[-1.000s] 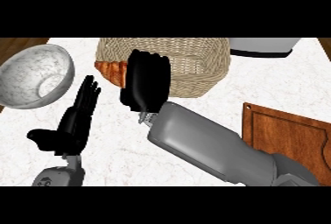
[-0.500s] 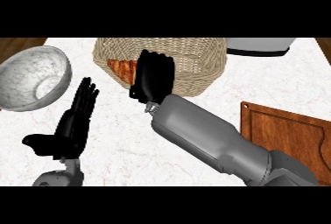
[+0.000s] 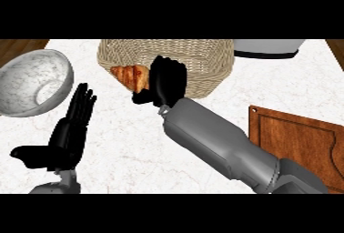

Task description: Pick the croissant from the cutting board and place it in the basket

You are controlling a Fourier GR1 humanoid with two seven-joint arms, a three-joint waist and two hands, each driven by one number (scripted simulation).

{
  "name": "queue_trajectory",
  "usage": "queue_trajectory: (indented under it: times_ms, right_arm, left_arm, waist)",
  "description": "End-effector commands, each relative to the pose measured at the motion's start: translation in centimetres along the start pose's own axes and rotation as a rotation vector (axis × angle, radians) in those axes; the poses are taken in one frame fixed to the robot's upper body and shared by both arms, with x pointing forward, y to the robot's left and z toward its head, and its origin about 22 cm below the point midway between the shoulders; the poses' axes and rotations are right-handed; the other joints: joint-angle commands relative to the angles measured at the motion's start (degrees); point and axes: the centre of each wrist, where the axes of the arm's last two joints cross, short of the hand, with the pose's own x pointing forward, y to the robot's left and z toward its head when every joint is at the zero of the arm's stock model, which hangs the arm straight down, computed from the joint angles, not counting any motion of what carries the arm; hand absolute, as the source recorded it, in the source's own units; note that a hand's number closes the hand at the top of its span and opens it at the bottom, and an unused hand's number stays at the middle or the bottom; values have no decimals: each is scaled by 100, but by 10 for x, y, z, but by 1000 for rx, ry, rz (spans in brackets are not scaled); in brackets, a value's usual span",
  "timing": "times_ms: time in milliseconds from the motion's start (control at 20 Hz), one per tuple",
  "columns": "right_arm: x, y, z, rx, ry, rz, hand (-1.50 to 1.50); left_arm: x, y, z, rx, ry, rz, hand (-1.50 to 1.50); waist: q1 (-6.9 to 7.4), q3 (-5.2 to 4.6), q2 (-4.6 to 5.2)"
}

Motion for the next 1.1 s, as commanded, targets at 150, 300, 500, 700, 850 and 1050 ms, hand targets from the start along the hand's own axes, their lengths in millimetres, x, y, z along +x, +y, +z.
queue_trajectory:
  times_ms: [150,300,500,700,850,1050]
  right_arm:
    - [-29,20,-5,-30,152,-51,150]
    - [-35,17,-20,-61,236,-50,150]
    - [-41,25,-9,21,206,-16,-150]
    - [-47,26,-11,-7,180,-88,-150]
    - [-44,22,-17,-79,133,-156,-150]
    - [-38,24,-7,-175,77,-216,-150]
  left_arm:
    - [-7,1,-6,18,18,0,0]
    - [2,-2,-3,4,-6,14,0]
    - [1,-17,-8,-3,-3,0,0]
    - [5,5,8,16,9,-4,0]
    - [-2,0,-5,19,-2,-18,0]
    - [-11,-2,10,8,-4,-11,0]
  waist:
    - [-94,-6,54]
    - [-27,-6,67]
    - [-107,-4,52]
    - [-89,-1,39]
    - [-106,-2,64]
    - [-122,-4,32]
